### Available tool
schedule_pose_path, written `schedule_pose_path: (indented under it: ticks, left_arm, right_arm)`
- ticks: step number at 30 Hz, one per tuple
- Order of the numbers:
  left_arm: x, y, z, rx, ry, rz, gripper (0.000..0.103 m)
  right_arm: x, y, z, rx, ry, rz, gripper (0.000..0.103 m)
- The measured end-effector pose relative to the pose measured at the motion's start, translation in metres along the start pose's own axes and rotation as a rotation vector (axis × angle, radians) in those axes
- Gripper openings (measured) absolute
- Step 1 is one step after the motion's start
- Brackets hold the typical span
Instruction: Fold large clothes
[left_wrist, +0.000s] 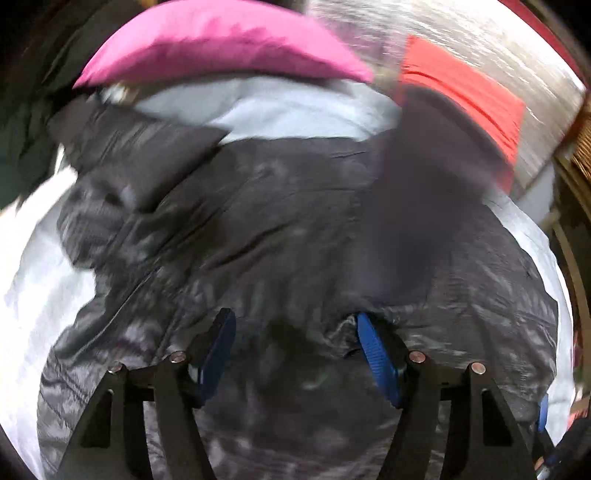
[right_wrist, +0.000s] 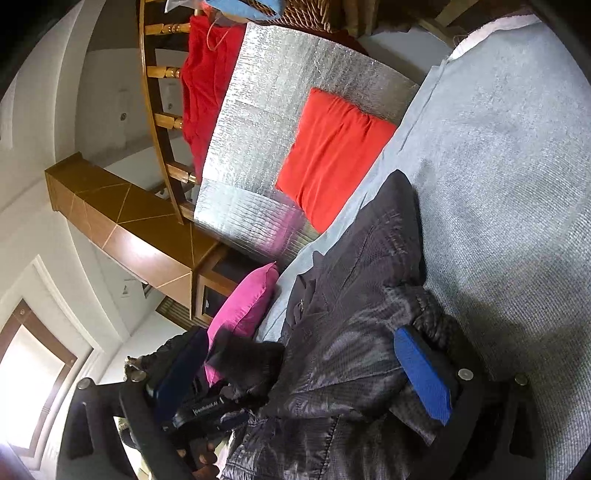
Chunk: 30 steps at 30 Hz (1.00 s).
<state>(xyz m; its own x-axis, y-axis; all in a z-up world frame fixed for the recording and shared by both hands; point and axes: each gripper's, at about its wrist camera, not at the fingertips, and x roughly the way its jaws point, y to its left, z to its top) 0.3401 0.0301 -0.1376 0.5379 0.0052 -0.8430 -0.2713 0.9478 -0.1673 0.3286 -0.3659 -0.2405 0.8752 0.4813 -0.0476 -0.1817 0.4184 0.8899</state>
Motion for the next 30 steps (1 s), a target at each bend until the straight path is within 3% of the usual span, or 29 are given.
schedule_pose_path:
  ticks: [3, 11, 19, 21, 24, 28, 29, 30]
  left_arm:
    - [0.003, 0.01, -0.002, -0.033, 0.012, -0.013, 0.07]
    - [0.019, 0.036, 0.01, -0.158, 0.06, -0.157, 0.077]
    - [-0.005, 0.041, -0.004, -0.27, 0.058, -0.314, 0.077]
    - [-0.013, 0.046, -0.008, -0.288, 0.042, -0.328, 0.078]
    - [-0.013, 0.05, -0.002, -0.327, 0.035, -0.334, 0.089]
    - [0.011, 0.05, 0.015, -0.368, 0.071, -0.302, 0.089]
    - [0.016, 0.051, 0.017, -0.381, 0.081, -0.309, 0.088]
    - [0.019, 0.052, 0.019, -0.391, 0.076, -0.322, 0.057]
  right_arm:
    - [0.0, 0.001, 0.0, -0.005, 0.001, -0.005, 0.102]
    - [0.002, 0.002, 0.0, -0.012, 0.003, -0.011, 0.102]
    - [0.004, 0.004, -0.002, -0.023, 0.007, -0.02, 0.102]
    - [0.005, 0.004, -0.002, -0.024, 0.007, -0.022, 0.102]
    - [0.005, 0.005, -0.003, -0.027, 0.008, -0.026, 0.102]
    - [0.006, 0.005, -0.002, -0.029, 0.01, -0.028, 0.102]
    - [0.006, 0.005, -0.002, -0.03, 0.01, -0.029, 0.102]
    - [0.006, 0.006, -0.002, -0.031, 0.01, -0.03, 0.102]
